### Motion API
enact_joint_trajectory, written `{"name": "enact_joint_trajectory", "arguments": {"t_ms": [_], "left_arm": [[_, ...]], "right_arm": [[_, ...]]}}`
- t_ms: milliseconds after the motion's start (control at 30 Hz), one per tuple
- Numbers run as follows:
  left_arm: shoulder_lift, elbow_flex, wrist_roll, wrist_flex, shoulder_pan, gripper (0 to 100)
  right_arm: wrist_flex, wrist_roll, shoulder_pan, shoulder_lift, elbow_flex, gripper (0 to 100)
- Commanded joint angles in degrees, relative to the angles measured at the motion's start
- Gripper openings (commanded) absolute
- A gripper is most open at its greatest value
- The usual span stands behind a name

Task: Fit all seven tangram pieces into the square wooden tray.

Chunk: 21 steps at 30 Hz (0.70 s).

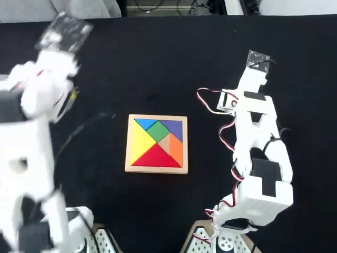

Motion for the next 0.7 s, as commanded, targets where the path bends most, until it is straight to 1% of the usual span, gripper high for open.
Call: {"name": "enact_joint_trajectory", "arguments": {"t_ms": [0, 133, 233, 267, 400, 533, 600, 667], "left_arm": [[-20.7, 22.4, 0.4, -13.3, -8.9, 13], [-32.8, 40.7, 0.4, -19.0, -16.8, 13], [-37.8, 53.1, 0.7, -22.4, -19.5, 13], [-38.9, 56.6, 1.9, -23.7, -19.6, 13], [-41.7, 65.7, 9.9, -31.8, -19.3, 13], [-41.8, 70.9, 20.9, -41.1, -18.7, 13], [-41.8, 74.5, 24.9, -44.7, -15.5, 13], [-41.8, 79.2, 27.0, -48.1, -9.9, 13]], "right_arm": [[4.7, 3.2, -2.5, -1.0, -3.4, 1.1], [11.5, 4.0, -7.2, -2.8, -3.7, 1.1], [12.7, 5.5, -11.1, -4.4, -3.0, 1.1], [12.6, 5.7, -11.9, -5.0, -2.2, 1.1], [12.4, 5.8, -12.6, -5.6, -1.1, 1.1], [12.4, 5.8, -12.7, -5.5, -1.2, 1.1], [12.4, 5.8, -12.8, -5.4, -1.0, 1.1], [12.4, 5.8, -12.8, -5.4, -0.9, 1.1]]}}
